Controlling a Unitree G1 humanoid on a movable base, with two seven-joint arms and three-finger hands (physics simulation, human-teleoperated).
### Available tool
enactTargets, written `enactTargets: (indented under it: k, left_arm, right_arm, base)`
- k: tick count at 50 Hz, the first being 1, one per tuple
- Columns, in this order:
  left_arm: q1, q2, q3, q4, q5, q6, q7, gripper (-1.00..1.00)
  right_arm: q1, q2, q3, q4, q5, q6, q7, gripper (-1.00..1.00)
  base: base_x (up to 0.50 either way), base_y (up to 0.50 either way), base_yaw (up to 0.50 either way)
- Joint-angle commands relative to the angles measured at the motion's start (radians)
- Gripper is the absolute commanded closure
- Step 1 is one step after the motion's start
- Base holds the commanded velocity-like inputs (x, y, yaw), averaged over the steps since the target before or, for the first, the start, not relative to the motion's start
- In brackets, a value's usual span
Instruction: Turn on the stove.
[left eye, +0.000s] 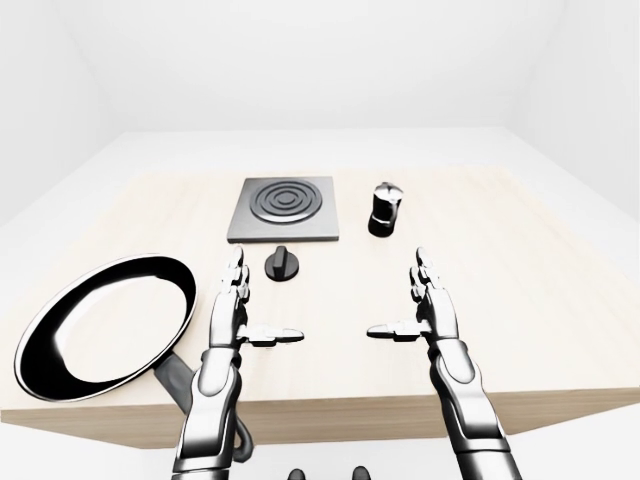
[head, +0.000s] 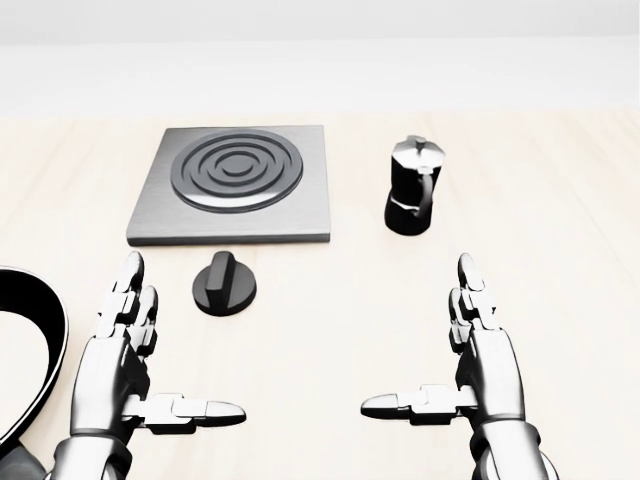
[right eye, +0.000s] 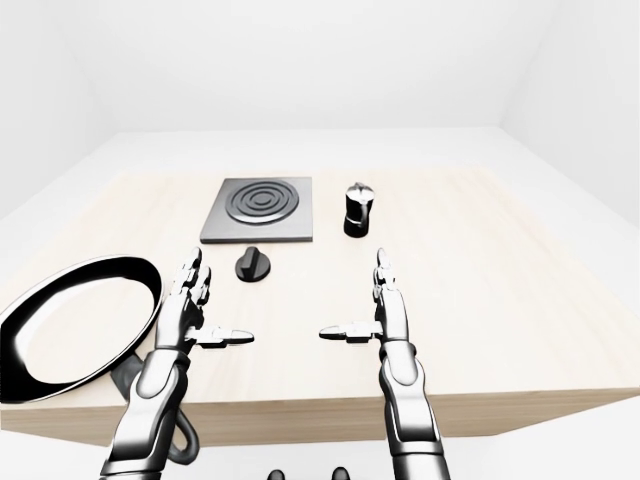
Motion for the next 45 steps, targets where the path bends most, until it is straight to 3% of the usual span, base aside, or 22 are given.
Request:
enactTargets:
  k: [1, 31, 45]
  left_arm:
    - [0.0, 0.0, 0.001, 0.001, 0.001, -0.001, 0.0, -1.0]
    - [-0.005, 0.002, 0.002, 0.018, 0.008, -0.012, 0.004, -1.0]
    - [-0.012, 0.005, 0.006, 0.032, 0.009, -0.016, 0.004, -1.0]
  right_arm:
    - [0.002, 0.0, 0.001, -0.003, 0.0, 0.001, 0.0, -1.0]
    - [0.003, 0.0, 0.001, -0.008, 0.001, 0.009, 0.002, -1.0]
    - [0.003, 0.0, 0.004, 0.0, -0.002, 0.006, 0.006, -1.0]
  base:
    - [0.24, 0.0, 0.0]
    - [0.23, 0.0, 0.0]
    - [0.01, 0.0, 0.0]
